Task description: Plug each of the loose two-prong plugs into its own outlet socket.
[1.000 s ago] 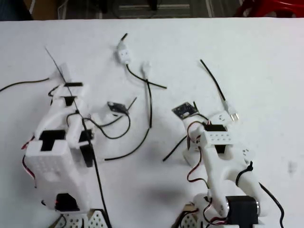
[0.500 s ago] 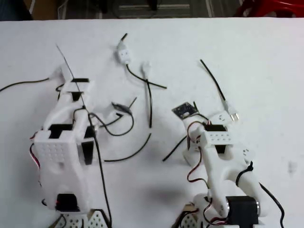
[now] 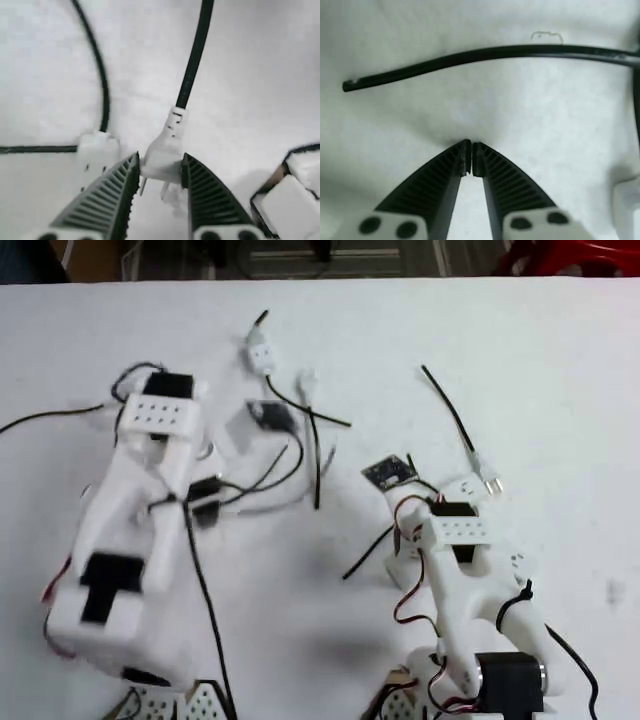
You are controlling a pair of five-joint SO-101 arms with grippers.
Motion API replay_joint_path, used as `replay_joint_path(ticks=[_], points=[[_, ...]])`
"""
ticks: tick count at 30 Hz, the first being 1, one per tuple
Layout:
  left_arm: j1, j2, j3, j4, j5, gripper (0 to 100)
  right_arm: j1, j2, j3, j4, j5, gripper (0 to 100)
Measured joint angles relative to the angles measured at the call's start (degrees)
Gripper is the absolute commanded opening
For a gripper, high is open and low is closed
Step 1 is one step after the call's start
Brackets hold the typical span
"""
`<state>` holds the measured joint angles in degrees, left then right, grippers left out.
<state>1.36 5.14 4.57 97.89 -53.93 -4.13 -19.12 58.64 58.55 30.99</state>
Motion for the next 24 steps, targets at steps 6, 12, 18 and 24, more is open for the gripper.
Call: replay_joint_path(ticks=[6,12,18,24], points=[[2.1,-13.9,0.0,-7.3,23.8,3,0.0,0.0,0.0,0.0,0.0,2.0],[2.1,-22.3,0.0,-13.5,49.6,3,0.0,0.0,0.0,0.0,0.0,2.0],[2.1,-29.5,0.1,-17.2,68.6,3,0.0,0.0,0.0,0.0,0.0,2.0],[2.1,-39.2,5.4,-19.2,71.1,3,0.0,0.0,0.0,0.0,0.0,2.0]])
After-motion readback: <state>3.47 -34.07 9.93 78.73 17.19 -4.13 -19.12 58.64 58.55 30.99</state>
